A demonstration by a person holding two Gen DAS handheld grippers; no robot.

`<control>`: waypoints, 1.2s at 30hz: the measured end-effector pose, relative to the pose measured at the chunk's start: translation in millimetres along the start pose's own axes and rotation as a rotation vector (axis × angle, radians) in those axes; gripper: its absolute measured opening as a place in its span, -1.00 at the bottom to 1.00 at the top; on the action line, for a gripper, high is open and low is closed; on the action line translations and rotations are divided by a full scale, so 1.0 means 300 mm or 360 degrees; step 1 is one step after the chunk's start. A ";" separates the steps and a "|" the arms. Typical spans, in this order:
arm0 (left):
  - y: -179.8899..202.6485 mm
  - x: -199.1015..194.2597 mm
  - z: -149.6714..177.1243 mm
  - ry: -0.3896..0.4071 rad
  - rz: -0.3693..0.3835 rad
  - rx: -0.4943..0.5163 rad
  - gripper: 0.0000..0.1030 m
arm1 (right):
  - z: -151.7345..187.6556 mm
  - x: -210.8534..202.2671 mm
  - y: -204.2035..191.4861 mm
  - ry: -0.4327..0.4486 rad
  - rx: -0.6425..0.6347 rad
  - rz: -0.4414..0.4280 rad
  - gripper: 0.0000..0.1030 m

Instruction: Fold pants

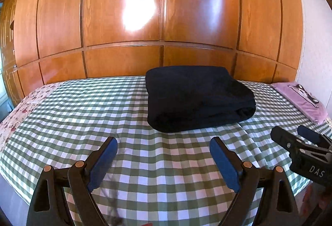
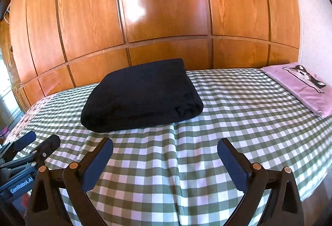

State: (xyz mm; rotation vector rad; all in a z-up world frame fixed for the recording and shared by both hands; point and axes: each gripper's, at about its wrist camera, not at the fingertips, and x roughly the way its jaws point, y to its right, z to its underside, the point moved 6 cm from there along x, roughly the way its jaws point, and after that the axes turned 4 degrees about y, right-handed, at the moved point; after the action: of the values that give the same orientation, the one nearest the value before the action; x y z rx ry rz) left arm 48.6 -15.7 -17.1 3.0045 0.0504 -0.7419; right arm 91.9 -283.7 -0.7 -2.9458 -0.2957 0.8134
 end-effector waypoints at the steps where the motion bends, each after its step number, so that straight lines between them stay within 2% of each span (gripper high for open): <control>1: 0.000 0.001 -0.002 0.0001 -0.0001 0.0001 0.79 | -0.002 0.000 0.001 0.0001 0.0000 0.0004 0.96; 12: -0.033 -0.003 -0.021 0.0023 -0.0025 -0.0057 0.79 | -0.005 0.000 0.005 0.0013 -0.0015 0.0020 0.96; 22: -0.024 -0.008 -0.020 0.0031 -0.0020 -0.0025 0.79 | -0.003 0.003 0.000 0.0013 -0.0009 0.0012 0.96; 36: -0.042 0.004 -0.014 0.0001 -0.0031 -0.0068 0.79 | 0.006 0.008 -0.020 0.0007 -0.0030 0.0004 0.96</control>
State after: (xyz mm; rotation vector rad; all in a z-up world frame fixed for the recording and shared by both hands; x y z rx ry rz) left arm 51.0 -3.0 -14.4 2.9683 0.0943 -0.7316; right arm 91.8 -277.3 -2.8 -2.9656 -0.3010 0.8092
